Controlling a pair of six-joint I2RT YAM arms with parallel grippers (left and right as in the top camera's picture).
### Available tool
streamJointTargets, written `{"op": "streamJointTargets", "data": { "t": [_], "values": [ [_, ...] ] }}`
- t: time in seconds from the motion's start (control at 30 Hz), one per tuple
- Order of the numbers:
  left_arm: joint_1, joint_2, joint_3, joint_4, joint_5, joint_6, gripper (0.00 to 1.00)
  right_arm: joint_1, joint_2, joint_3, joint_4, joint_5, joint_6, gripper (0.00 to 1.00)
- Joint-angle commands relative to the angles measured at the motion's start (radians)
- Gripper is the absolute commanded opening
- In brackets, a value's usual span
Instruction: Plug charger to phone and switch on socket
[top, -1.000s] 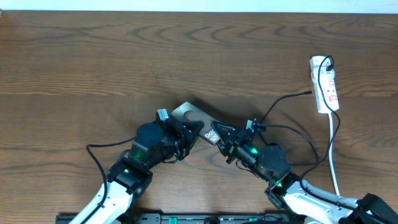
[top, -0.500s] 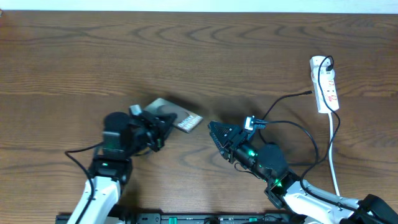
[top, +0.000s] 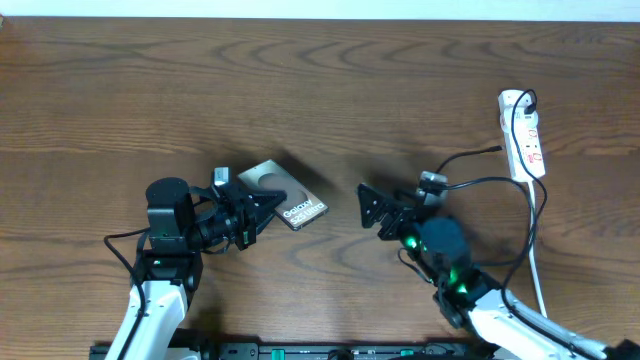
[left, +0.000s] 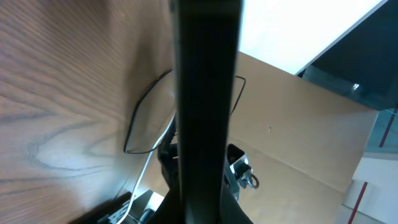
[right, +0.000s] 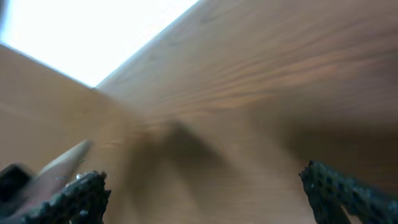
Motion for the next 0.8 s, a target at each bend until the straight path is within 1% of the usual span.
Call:
{"op": "streamJointTargets", "data": {
  "t": [0.0, 0.07, 0.1, 0.17, 0.2, 0.27, 0.33, 0.4, 0.63, 0.7, 0.73, 0.77],
  "values": [
    [0.003, -0.003, 0.007, 0.011, 0.036, 0.027, 0.07, -0.033, -0.08, 0.13, -0.314, 0.131, -0.106, 0.99],
    [0.003, -0.003, 0.007, 0.011, 0.035, 0.027, 0.08, -0.034, -0.108, 0.222, -0.526, 0.199, -0.142, 0.99],
    [0.003, -0.003, 0.007, 0.011, 0.032, 0.027, 0.08, -0.034, -0.116, 0.261, -0.602, 0.221, -0.157, 0.99],
    [0.002, -0.003, 0.007, 0.011, 0.011, 0.027, 0.08, -0.034, -0.131, 0.365, -0.788, 0.263, -0.191, 0.99],
    [0.003, -0.003, 0.007, 0.011, -0.003, 0.027, 0.07, -0.034, -0.138, 0.436, -0.909, 0.283, -0.203, 0.99],
    [0.003, -0.003, 0.007, 0.011, -0.02, 0.027, 0.07, -0.034, -0.147, 0.539, -1.078, 0.297, -0.206, 0.99],
    [0.003, -0.003, 0.007, 0.011, -0.033, 0.025, 0.07, -0.034, -0.156, 0.633, -1.212, 0.296, -0.206, 0.99],
    [0.003, -0.003, 0.007, 0.011, -0.034, 0.023, 0.08, -0.034, -0.163, 0.681, -1.262, 0.296, -0.206, 0.99],
    [0.003, -0.003, 0.007, 0.011, -0.033, 0.023, 0.07, -0.034, -0.177, 0.703, -1.25, 0.288, -0.205, 0.99],
    [0.003, -0.003, 0.007, 0.011, -0.033, 0.023, 0.07, -0.035, -0.177, 0.703, -1.217, 0.307, -0.205, 0.99],
    [0.003, -0.003, 0.007, 0.011, -0.033, 0.023, 0.07, -0.035, -0.176, 0.703, -1.189, 0.327, -0.205, 0.95],
    [0.003, -0.003, 0.007, 0.011, -0.033, 0.023, 0.07, -0.035, -0.17, 0.703, -1.147, 0.363, -0.205, 0.81]
  ]
}}
